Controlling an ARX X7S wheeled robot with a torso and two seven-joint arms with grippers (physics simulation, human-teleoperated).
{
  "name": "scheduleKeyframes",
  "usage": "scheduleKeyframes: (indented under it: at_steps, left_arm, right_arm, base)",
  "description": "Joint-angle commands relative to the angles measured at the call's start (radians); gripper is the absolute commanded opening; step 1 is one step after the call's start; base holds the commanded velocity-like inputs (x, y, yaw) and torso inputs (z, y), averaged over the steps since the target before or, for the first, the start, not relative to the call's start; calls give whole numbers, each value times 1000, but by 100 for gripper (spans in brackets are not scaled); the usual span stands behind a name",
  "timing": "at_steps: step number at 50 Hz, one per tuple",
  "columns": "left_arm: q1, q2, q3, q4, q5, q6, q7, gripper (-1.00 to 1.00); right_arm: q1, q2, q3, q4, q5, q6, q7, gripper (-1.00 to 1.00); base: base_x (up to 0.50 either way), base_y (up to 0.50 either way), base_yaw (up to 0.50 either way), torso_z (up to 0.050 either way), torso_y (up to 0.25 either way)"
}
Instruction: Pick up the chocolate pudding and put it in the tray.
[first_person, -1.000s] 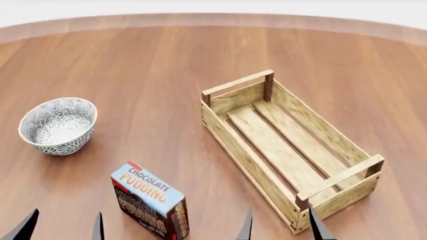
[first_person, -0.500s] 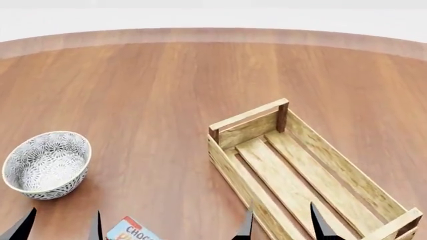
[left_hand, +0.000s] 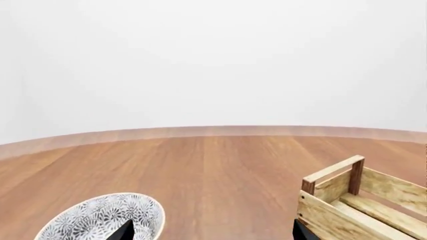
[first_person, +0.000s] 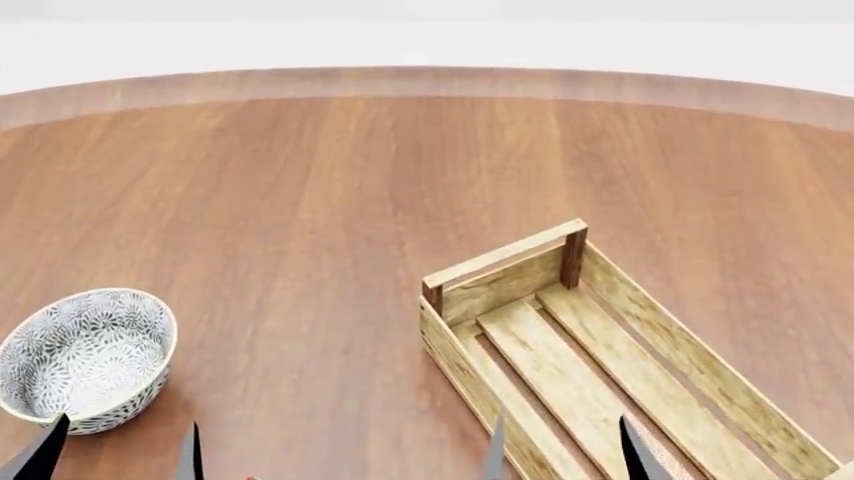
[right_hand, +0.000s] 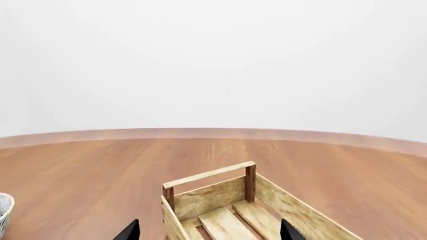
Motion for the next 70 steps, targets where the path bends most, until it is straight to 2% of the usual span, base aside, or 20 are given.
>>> scheduleKeyframes:
  at_steps: [1,11,23,32,57,70]
  left_arm:
    - [0,-8,9,0,-8,7,-5,100]
    - [26,-16,20,29,-9,6,-17,100]
    - [12,-24,21,33,-25,-5,-23,100]
    - [17,-24,34,19,-19,9,-31,100]
    - [5,-35,51,9,-28,10,-46,100]
    - [3,-48,63,11,-40,12,-61,100]
  right_arm:
    - [-102,53,9,-91,80,-23,-49,100]
    - [-263,105,7,-162,113,-115,-98,100]
    - [-378,145,-6,-140,106,-251,-164,100]
    - [-473,166,-19,-40,104,-438,-258,100]
    - [-505,172,-77,68,71,-522,-314,100]
    - [-470,173,-124,73,59,-475,-329,100]
  base:
    - [0,0,0,0,0]
    - [0,0,0,0,0]
    - [0,0,0,0,0]
    - [0,0,0,0,0]
    - [0,0,0,0,0]
    - [0,0,0,0,0]
